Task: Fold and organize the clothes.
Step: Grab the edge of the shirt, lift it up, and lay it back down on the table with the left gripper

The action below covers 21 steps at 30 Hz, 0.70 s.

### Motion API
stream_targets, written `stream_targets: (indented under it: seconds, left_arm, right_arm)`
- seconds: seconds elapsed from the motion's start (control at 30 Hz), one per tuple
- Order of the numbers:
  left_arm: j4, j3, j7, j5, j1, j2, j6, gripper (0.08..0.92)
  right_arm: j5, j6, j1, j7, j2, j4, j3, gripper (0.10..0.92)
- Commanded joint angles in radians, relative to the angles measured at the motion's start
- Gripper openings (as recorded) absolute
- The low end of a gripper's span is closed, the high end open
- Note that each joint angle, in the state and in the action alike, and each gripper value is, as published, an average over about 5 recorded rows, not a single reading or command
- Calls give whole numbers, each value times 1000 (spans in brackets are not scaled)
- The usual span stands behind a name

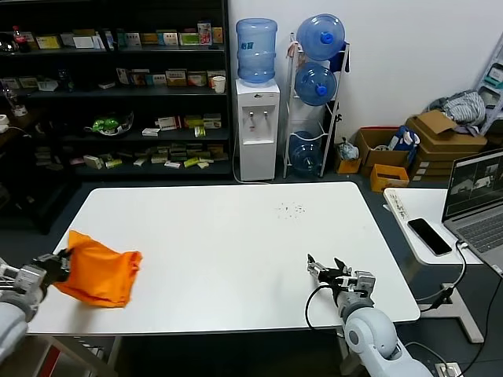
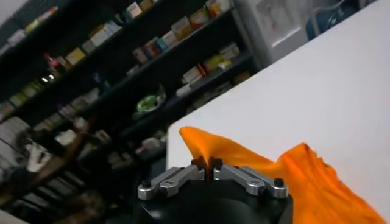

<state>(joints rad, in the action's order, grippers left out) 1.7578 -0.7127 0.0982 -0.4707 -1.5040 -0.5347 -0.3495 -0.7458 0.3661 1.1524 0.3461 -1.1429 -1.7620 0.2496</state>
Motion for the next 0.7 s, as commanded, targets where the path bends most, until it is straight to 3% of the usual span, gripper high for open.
stream_targets:
  seconds: [0.03,0.17,0.3,0.47,0.57,0.7]
  left_arm:
    - [26,-71,-12,-21,-47,107,-22,131]
    - [275,117,183,-410,24,-24,-91,131]
    - [401,498,373,-676,255,-235,-122,131]
    - [300,833,504,-765,535,-533,-118,131]
    - [215,924,515,-734,608,-636,-122,131]
    - [110,961,476,-637,645,-709,-120,131]
  right_arm:
    - [8,-1,0,7,-11,-4,15,823]
    - [30,1,13,15,-20,-10,32,823]
    - [47,9,32,32,-25,-23,63,823]
    - [61,21,73,53,-31,-49,115,823]
    - [68,24,104,58,-35,-67,140,823]
    - [75,18,126,47,-40,-77,158,823]
